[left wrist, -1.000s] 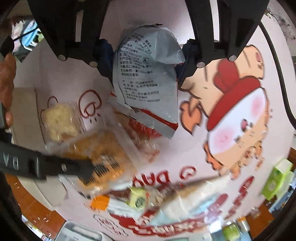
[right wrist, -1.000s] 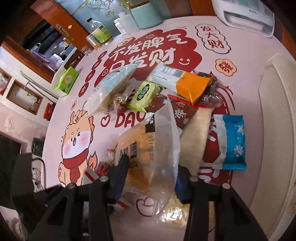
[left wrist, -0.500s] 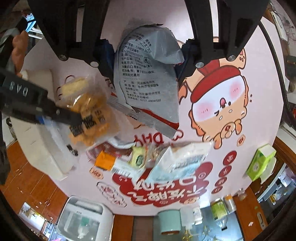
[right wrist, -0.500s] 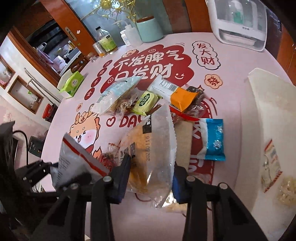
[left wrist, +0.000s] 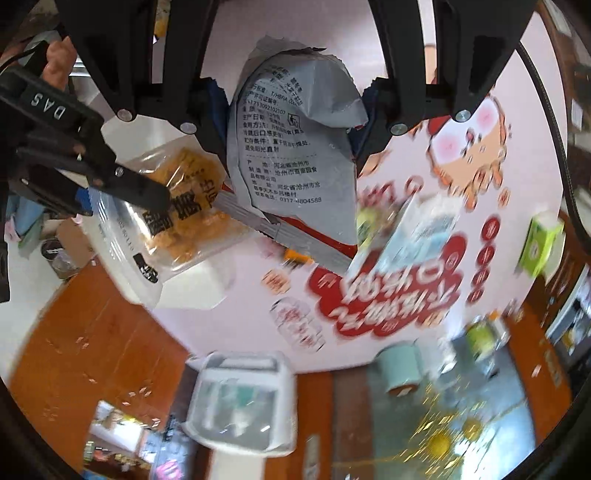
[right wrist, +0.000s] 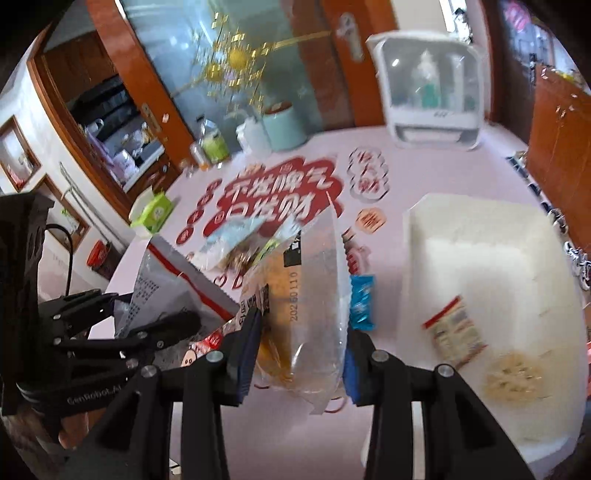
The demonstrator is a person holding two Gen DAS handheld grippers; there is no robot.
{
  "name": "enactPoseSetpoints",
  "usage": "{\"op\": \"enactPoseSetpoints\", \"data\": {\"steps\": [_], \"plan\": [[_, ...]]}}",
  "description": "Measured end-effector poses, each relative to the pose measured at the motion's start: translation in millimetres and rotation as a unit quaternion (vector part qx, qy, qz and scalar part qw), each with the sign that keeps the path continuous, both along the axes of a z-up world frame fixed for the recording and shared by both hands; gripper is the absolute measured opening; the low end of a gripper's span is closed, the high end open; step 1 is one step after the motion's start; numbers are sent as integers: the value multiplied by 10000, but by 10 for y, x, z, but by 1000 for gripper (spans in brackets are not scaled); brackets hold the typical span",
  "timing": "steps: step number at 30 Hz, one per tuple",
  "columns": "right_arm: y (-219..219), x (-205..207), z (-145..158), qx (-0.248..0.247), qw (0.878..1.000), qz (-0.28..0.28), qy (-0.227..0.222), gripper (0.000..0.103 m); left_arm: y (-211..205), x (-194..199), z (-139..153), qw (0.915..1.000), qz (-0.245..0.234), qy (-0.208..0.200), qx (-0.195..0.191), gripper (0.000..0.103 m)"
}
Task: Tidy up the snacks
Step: 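Carry both bags over the white tray and open both grippers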
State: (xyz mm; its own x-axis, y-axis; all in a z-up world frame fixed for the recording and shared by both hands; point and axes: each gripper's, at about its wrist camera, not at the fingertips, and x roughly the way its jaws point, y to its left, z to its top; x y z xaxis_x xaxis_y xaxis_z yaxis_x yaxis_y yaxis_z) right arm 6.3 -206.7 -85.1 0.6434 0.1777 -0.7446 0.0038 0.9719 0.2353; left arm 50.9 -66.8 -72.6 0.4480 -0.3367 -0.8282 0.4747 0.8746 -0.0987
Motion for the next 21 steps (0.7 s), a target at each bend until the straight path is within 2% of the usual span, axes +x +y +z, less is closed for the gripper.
{"op": "enactPoseSetpoints", "data": {"steps": [6,11,15,21], "plan": [[-498,-236,365,-261,9975,-432,-489,39,-606,-56,391,9978,-442,-433,-221,55],[-1002,-324,615,-676,9906,-903,-770,39,-1138,5,589,9945,-554,-808,-364,55],[-1364,-329,725,-1038,9820,-1300,-890,39,-1516,104,590,9944,-484,-836,-429,56],[-1765,-308,712,-1069,9776,-1589,-875,39,-1923,139,507,9952,-442,-814,-313,56]]}}
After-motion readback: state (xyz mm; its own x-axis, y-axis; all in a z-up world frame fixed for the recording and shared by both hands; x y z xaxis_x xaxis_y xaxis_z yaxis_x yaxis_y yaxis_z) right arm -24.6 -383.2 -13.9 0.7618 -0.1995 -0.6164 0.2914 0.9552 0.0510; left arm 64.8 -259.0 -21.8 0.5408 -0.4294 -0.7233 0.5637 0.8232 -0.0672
